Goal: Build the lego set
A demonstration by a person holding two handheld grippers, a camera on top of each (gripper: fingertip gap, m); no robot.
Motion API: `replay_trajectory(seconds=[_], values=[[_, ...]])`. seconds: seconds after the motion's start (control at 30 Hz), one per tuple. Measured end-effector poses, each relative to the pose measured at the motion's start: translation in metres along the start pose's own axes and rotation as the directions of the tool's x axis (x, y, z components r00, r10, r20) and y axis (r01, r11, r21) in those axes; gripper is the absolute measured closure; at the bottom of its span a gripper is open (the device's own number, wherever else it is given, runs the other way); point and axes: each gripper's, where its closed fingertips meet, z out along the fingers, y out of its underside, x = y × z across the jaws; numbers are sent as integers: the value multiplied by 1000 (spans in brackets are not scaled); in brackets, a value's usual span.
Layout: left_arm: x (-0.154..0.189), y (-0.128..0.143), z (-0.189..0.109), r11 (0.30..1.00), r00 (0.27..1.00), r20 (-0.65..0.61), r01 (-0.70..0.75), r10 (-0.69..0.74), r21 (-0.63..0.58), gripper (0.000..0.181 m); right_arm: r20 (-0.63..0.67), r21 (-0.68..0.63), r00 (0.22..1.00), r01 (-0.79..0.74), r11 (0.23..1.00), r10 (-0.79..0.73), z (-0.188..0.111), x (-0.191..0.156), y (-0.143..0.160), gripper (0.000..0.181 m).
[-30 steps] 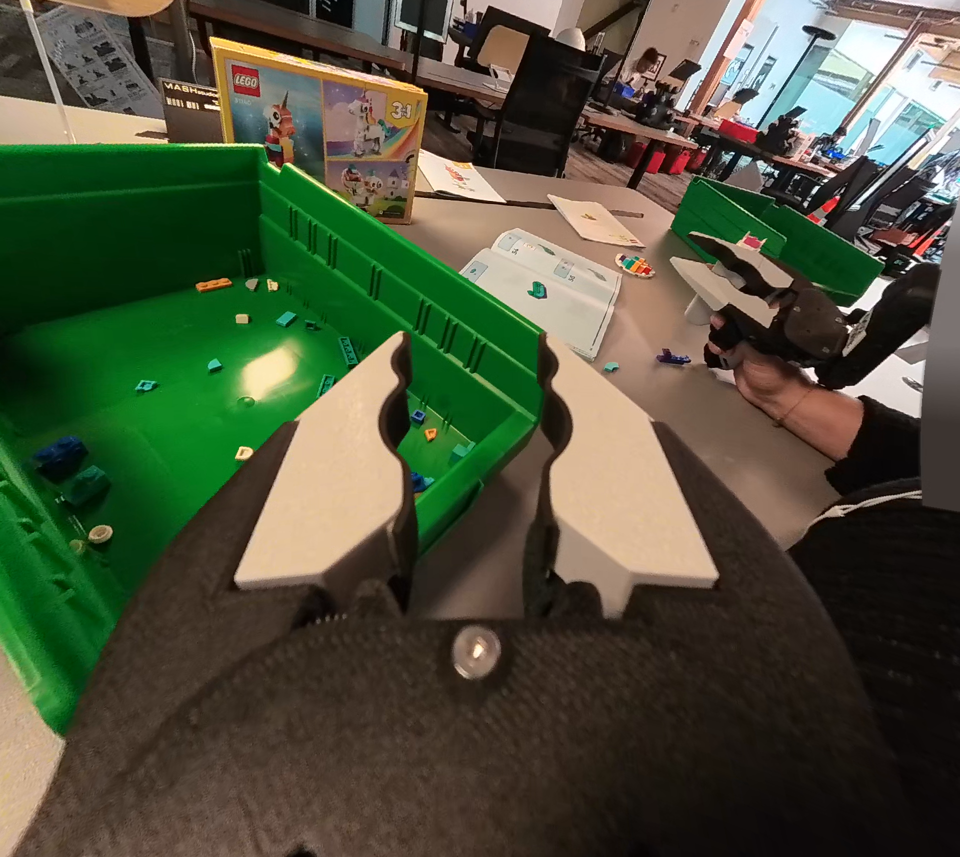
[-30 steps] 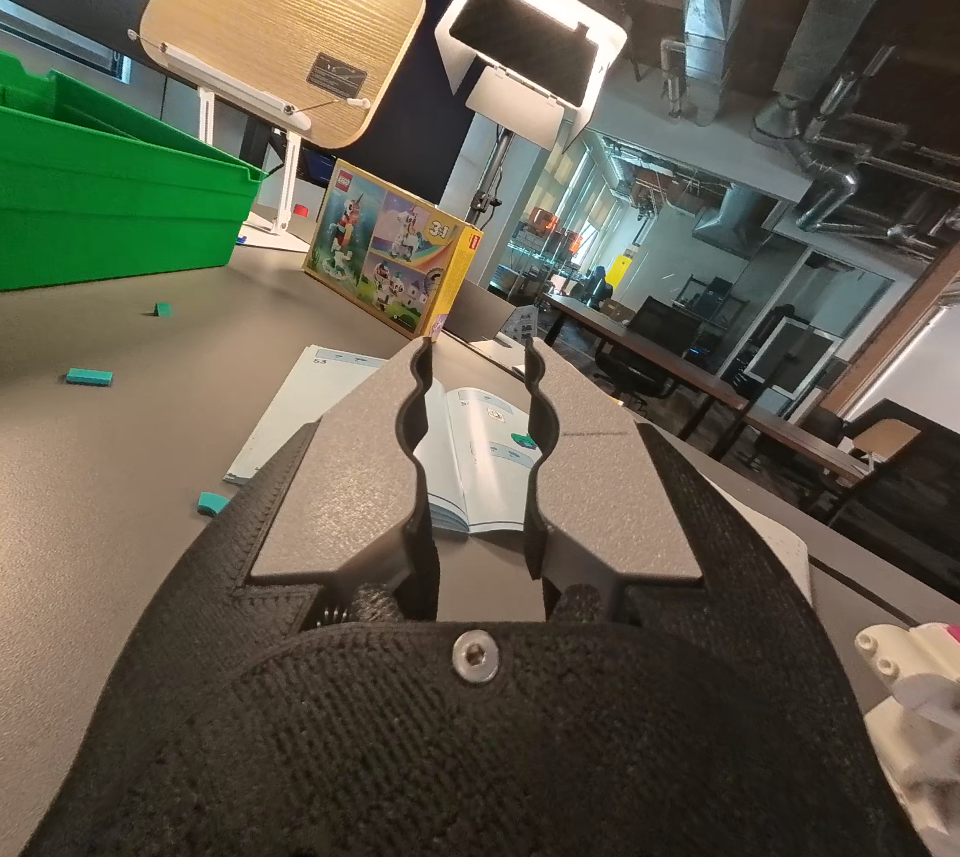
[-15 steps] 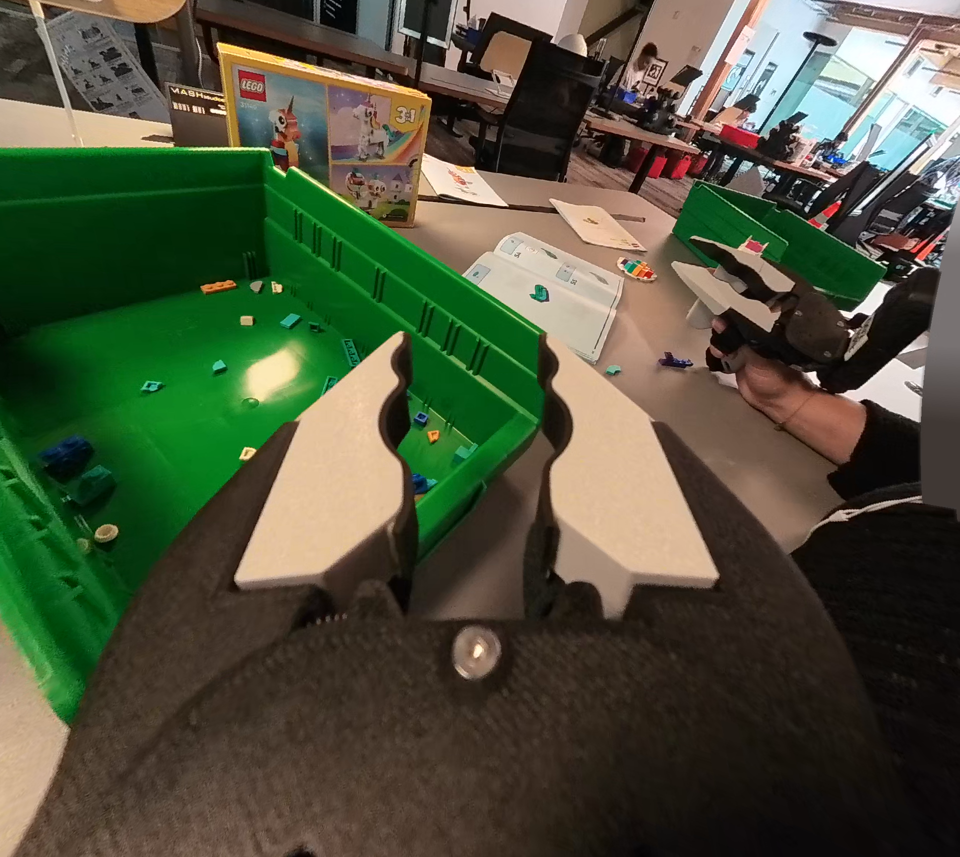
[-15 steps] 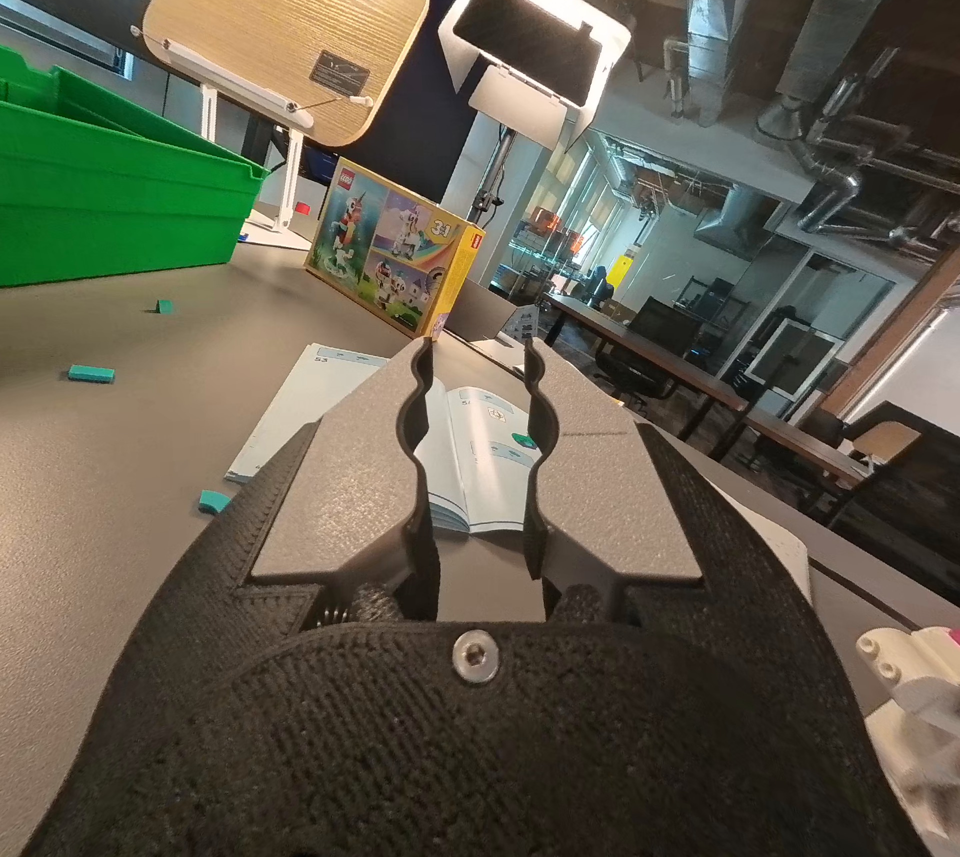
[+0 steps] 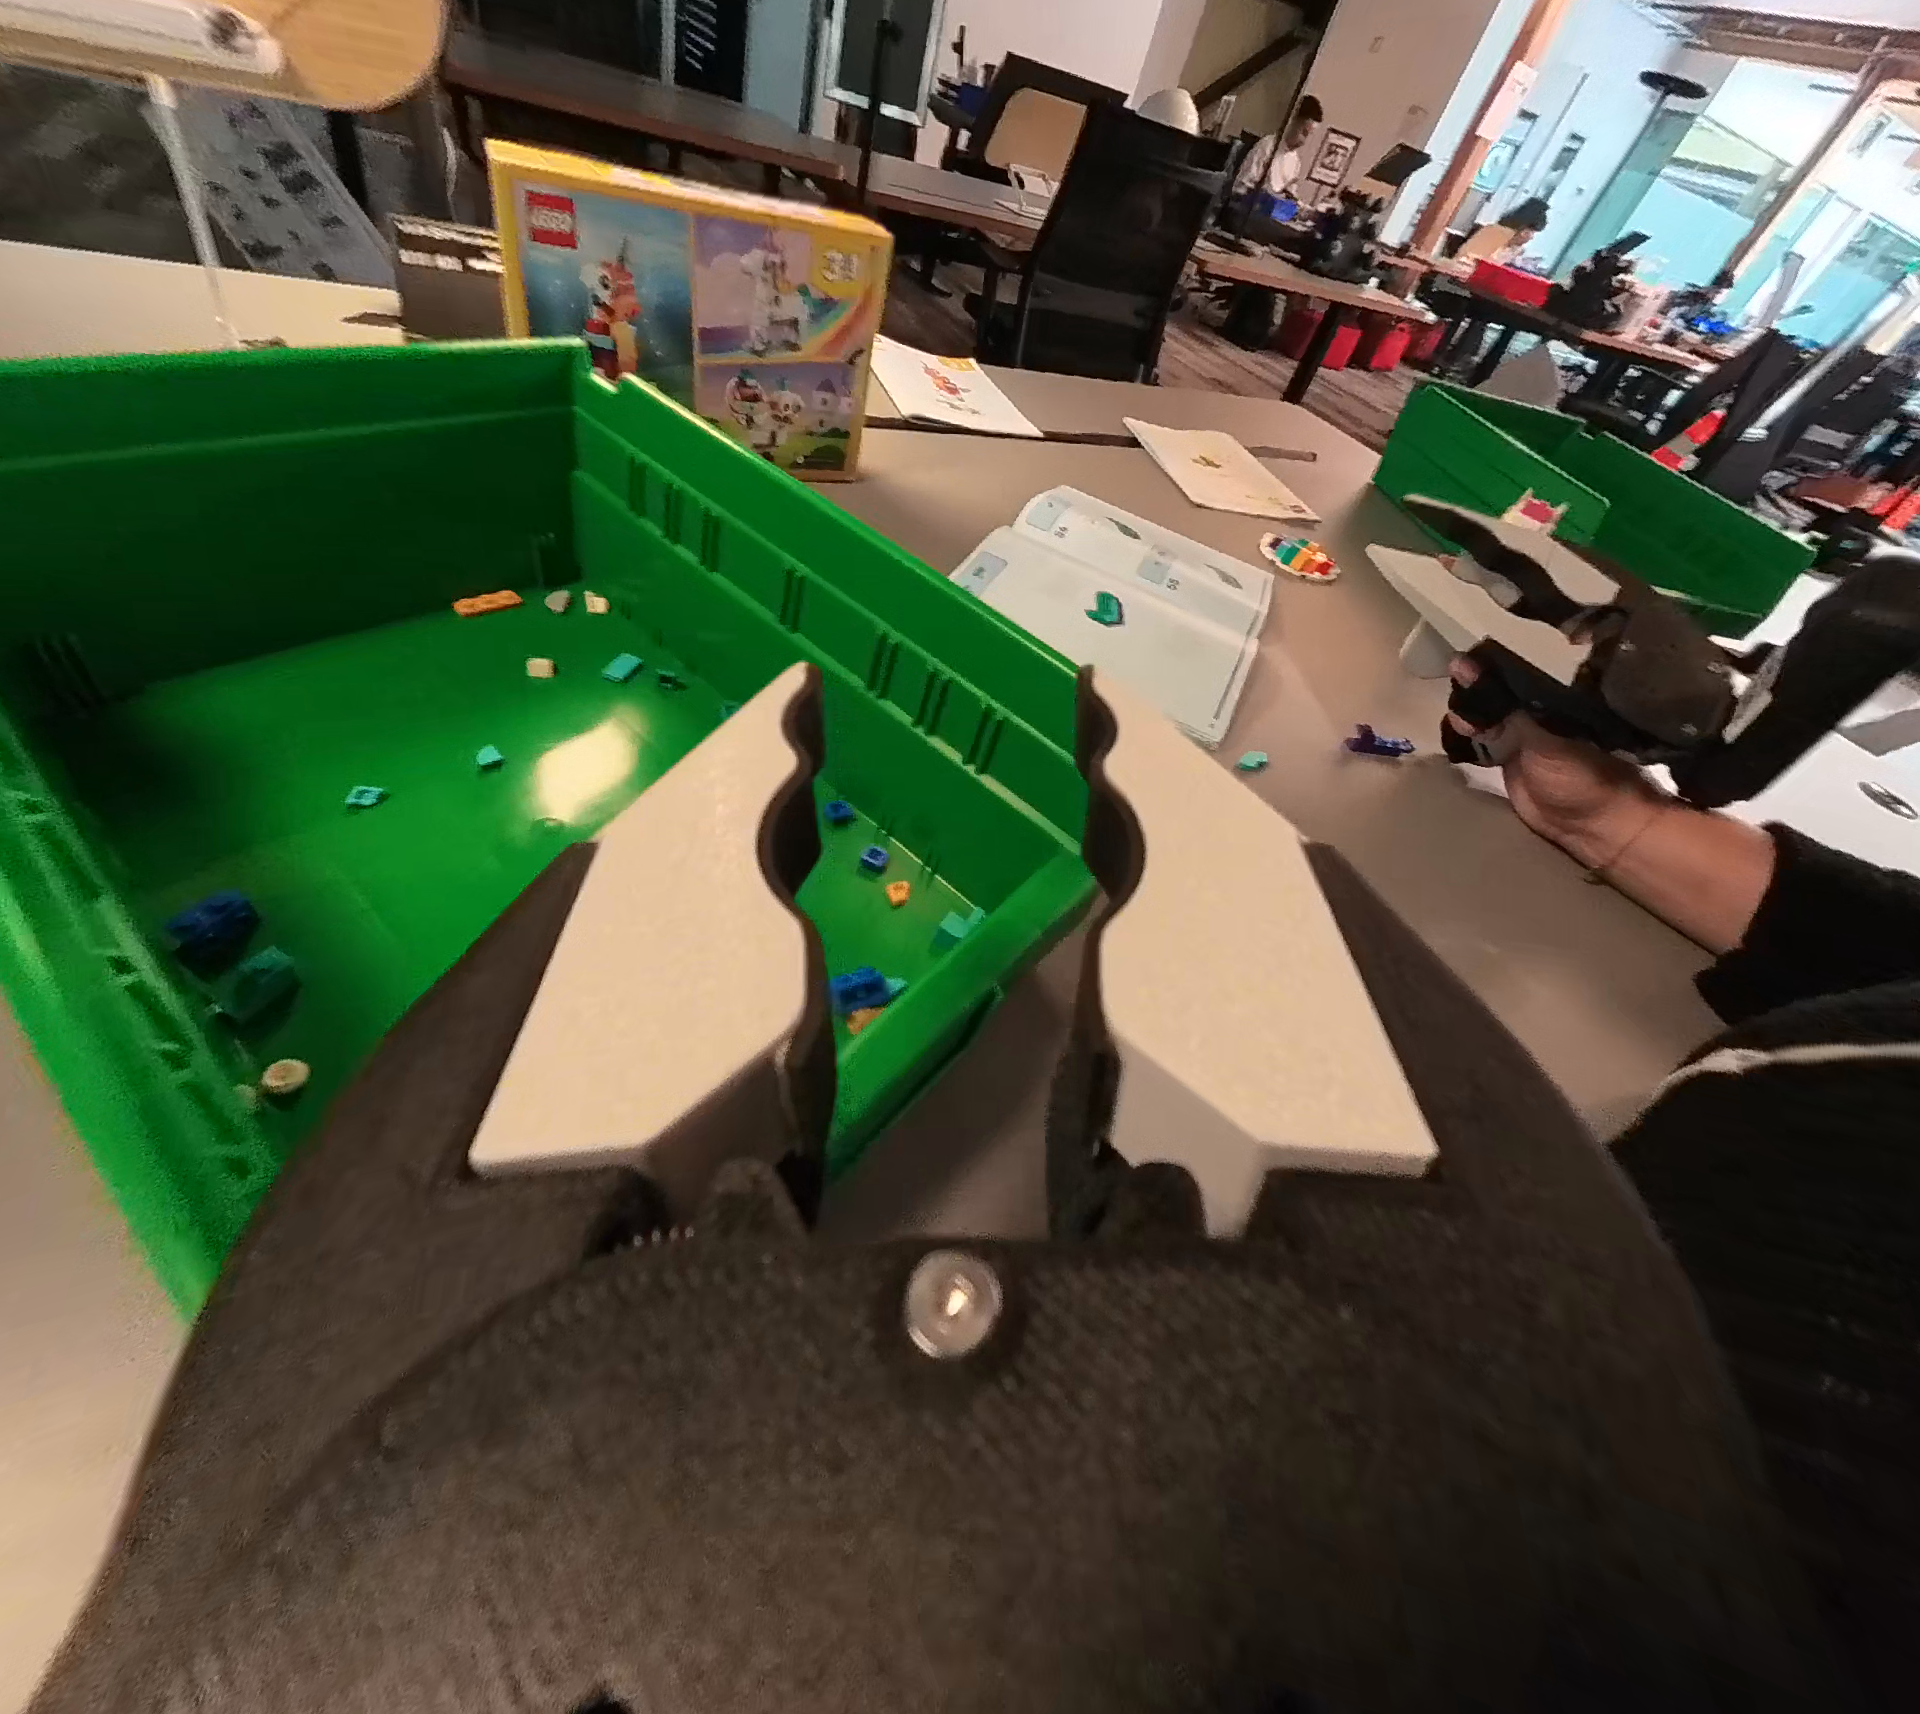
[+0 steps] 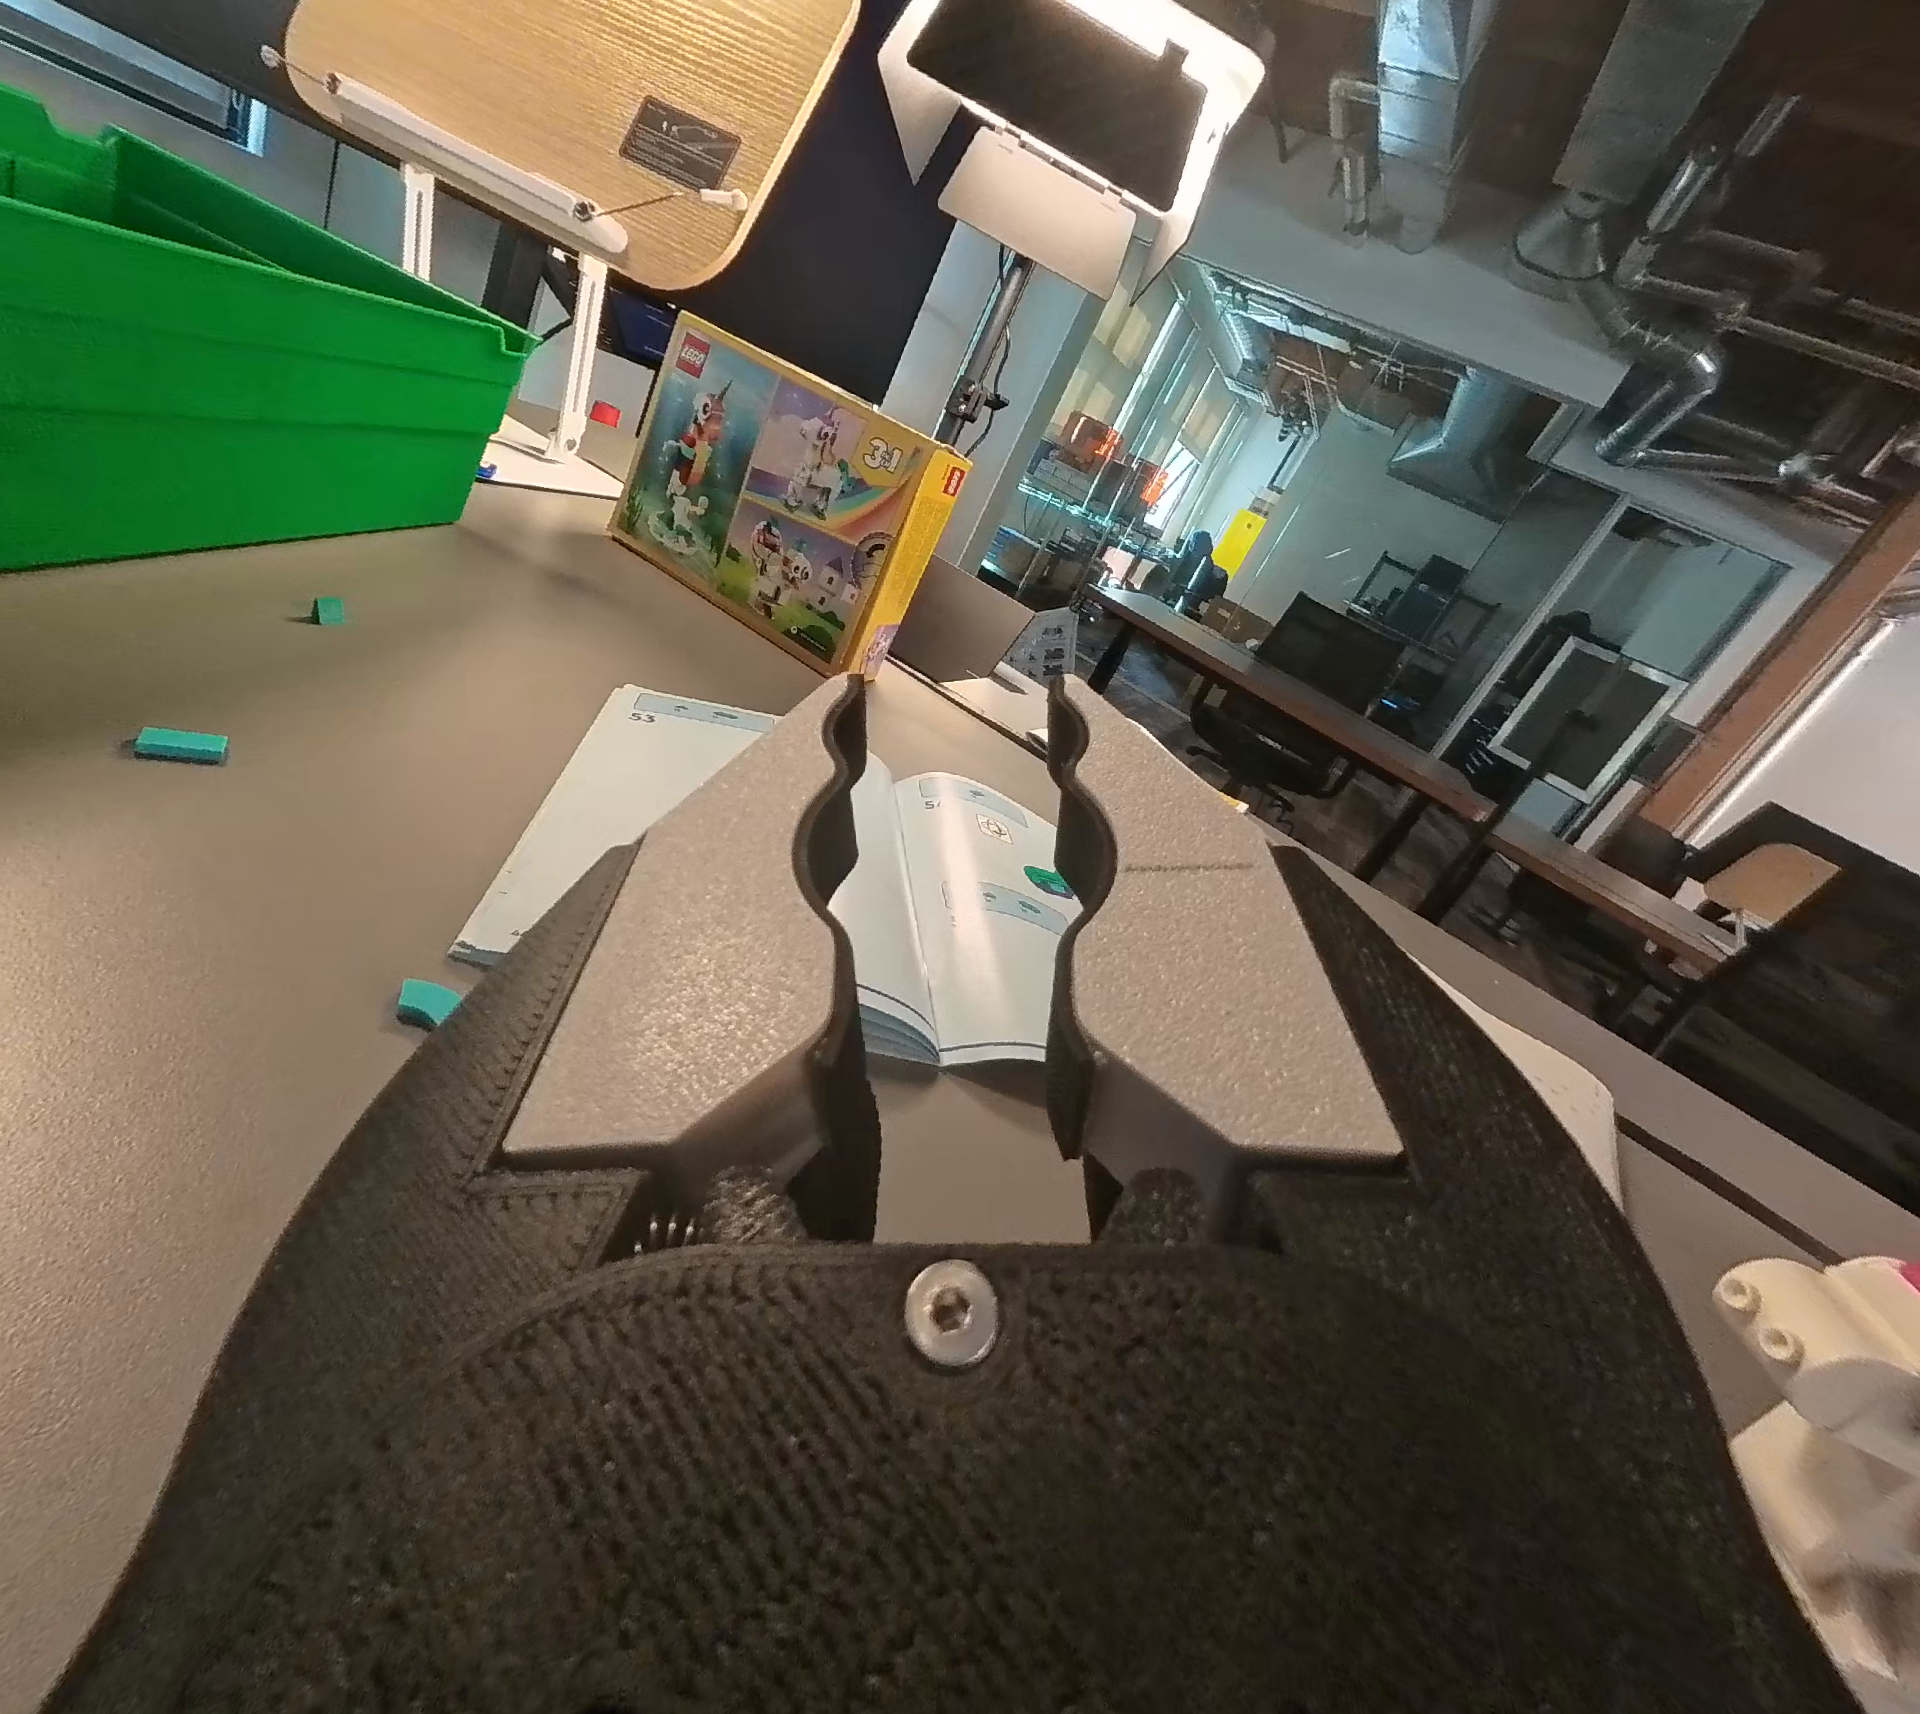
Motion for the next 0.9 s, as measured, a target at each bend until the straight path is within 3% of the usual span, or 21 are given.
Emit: replay_trajectory(seconds=[0.13, 0.23, 0.4, 0.57, 0.7, 0.8, 0.9], values=[[-21, -18, -2, 998, 994, 113, -16, 9, 61, 134, 2, 2, 1000, -4, 1000, 4, 0, 0, 0, 148], [-35, -27, 2, 997, 982, 179, -61, 53, 38, 134, 3, 2, 1000, -6, 1000, 6, 1, 0, 0, 148], [-74, -28, 26, 939, 922, 278, -189, 270, -287, 137, 7, 6, 1000, -12, 1000, 12, 0, -1, -1, 149], [-108, -11, 63, 751, 917, 153, -197, 369, -630, 147, 18, 13, 1000, -26, 1000, 26, 0, -3, -3, 149], [-142, 22, 73, 515, 914, 92, -137, 395, -846, 153, 21, 17, 999, -36, 999, 36, -1, -1, -3, 149], [-158, 47, 74, 387, 943, 105, -27, 317, -922, 156, 23, 19, 999, -44, 999, 44, -1, 0, -2, 149], [-182, 64, 76, 327, 946, 164, 67, 279, -943, 158, 28, 21, 998, -50, 999, 50, -1, 0, -3, 149]])
